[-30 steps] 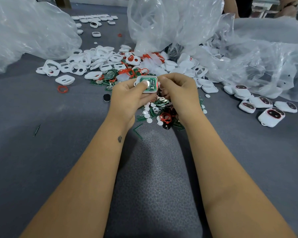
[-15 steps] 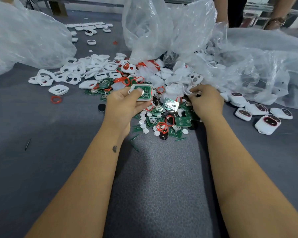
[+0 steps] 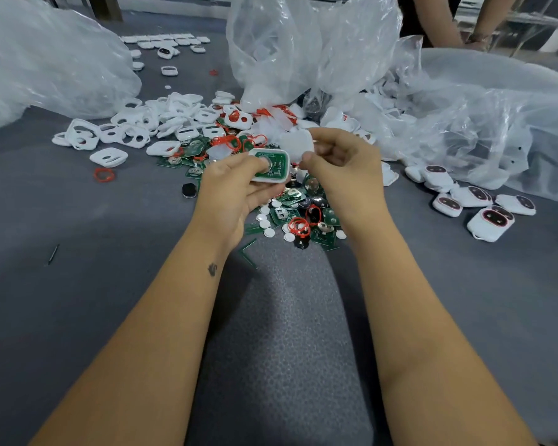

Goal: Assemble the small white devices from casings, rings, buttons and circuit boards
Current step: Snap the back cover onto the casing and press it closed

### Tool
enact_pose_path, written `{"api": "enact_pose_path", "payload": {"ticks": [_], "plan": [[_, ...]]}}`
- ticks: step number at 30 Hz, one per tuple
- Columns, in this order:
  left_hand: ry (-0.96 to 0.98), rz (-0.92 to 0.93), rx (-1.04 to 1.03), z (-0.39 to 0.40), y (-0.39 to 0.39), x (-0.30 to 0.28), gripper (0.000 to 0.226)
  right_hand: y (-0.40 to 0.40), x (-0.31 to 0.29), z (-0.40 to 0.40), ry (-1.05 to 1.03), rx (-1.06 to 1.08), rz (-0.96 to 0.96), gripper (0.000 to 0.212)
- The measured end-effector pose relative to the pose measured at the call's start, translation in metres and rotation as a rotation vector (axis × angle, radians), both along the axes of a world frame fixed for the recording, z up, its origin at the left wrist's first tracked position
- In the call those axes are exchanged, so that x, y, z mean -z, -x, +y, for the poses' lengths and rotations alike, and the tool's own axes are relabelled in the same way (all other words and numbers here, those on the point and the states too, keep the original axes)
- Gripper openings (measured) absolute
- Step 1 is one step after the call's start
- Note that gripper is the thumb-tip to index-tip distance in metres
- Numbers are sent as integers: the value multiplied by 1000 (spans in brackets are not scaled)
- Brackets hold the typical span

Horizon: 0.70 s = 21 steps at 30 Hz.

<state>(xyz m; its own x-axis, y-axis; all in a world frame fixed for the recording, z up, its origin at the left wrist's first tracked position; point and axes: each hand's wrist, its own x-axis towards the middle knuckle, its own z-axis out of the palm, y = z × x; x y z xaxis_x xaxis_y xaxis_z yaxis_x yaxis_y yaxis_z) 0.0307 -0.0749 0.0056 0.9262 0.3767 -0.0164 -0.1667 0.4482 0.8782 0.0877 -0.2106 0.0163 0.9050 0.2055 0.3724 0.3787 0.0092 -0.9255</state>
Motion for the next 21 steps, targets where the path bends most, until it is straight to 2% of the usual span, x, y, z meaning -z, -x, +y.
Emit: {"api": "enact_pose_path", "payload": {"ticks": [6, 10, 13, 16, 21], "plan": [[16, -8, 14, 2, 0, -1, 13, 4, 1, 4, -50, -80, 10, 44], [72, -16, 18, 1, 0, -3, 14, 7, 0, 5, -63, -139, -10, 47], [111, -31, 34, 1, 0, -3, 13, 7, 0, 6, -111, -120, 26, 42], [122, -22, 29, 3, 0, -3, 12, 4, 2, 4, -141, -38, 37, 27], [113, -3, 96, 5, 1, -3, 14, -5, 11, -3, -42, -114, 108, 31]]}}
